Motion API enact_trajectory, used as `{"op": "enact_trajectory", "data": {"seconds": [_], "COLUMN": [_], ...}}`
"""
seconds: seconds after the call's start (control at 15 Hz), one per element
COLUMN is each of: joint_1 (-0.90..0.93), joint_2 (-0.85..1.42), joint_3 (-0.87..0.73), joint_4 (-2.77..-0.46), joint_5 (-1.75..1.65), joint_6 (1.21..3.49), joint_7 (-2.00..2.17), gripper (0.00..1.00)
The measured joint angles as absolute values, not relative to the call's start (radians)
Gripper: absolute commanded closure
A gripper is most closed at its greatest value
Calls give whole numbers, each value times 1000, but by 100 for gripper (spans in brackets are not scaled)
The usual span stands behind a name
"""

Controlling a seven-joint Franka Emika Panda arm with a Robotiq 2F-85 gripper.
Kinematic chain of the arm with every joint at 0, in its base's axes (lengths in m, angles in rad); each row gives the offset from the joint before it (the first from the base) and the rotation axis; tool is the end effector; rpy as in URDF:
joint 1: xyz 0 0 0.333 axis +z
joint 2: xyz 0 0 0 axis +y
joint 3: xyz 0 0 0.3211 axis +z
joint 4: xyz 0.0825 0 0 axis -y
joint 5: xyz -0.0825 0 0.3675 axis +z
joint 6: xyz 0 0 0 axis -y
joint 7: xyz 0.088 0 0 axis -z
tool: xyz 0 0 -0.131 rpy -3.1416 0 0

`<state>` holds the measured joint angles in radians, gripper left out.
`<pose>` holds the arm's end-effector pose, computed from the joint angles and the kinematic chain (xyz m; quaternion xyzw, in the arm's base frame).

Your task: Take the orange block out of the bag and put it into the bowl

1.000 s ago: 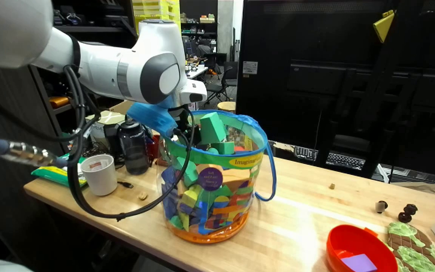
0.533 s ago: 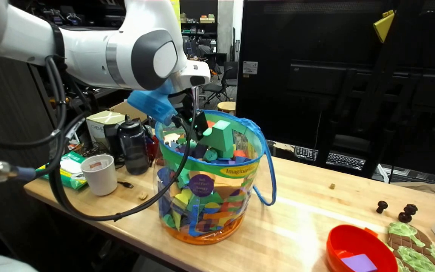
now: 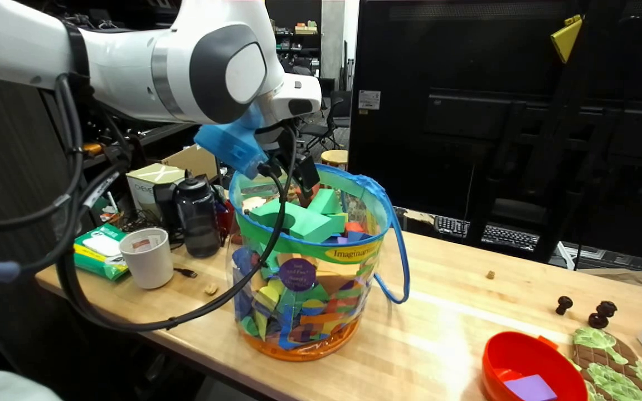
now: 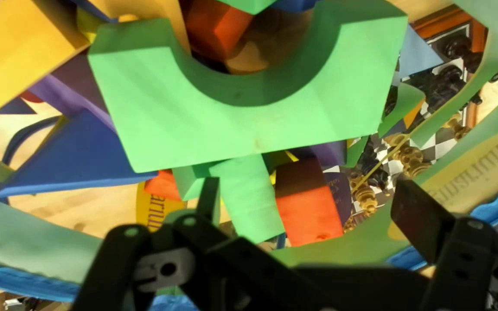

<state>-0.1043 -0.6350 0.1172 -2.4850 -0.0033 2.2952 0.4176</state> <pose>0.3886 0.0102 0.5364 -0.9547 0.1986 -0.2216 0.0098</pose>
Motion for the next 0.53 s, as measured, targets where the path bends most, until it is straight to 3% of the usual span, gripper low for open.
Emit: {"op": "enact_trajectory", "data": {"seconds": [0.53], "joint_1": [-118], "joint_2": [-608], "joint_3": [94], "joint_4": [-2485], "joint_5": [-41], "joint_6": [2386], "joint_7": [298], "gripper": [0]}}
